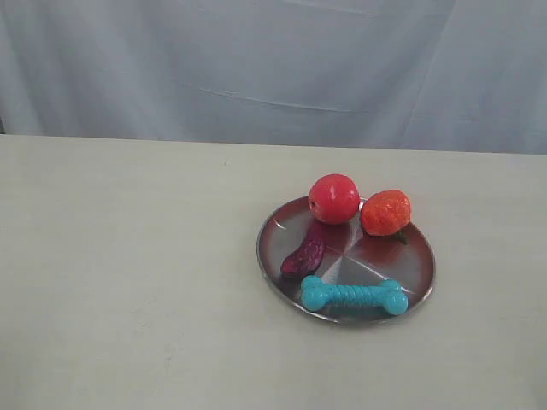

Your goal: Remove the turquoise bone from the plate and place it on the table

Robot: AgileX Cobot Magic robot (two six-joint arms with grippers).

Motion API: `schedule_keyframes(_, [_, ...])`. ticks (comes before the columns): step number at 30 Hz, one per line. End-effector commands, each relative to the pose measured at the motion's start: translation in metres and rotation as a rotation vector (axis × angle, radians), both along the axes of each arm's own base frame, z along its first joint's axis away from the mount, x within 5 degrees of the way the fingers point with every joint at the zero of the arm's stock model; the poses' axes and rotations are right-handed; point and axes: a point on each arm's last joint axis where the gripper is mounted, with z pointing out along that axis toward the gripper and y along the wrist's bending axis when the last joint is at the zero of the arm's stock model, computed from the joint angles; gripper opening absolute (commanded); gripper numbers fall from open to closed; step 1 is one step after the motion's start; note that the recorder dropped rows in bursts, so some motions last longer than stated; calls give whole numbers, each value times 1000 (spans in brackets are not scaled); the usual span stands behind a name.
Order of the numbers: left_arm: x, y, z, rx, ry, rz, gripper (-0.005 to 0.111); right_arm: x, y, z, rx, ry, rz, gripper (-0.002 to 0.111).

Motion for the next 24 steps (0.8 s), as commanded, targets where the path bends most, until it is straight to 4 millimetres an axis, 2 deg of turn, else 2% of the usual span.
schedule_keyframes(1, [0,0,0,-10,-5,5,0,0,0,0,0,-7,1,0])
schedule_keyframes(10, [0,0,0,-10,-5,5,0,0,0,0,0,-7,1,0])
schedule_keyframes(12, [0,0,0,-10,-5,5,0,1,-1,3,-52,-33,4,0])
schedule_keyframes(15, [0,0,0,-10,-5,5,0,3,-1,23,-113,-247,5,0])
schedule_keyframes(21, [0,0,0,-10,-5,5,0,1,0,41,-167,-443,6,0])
schedule_keyframes(24, [0,0,0,-10,-5,5,0,-4,2,58,-194,-629,9,0])
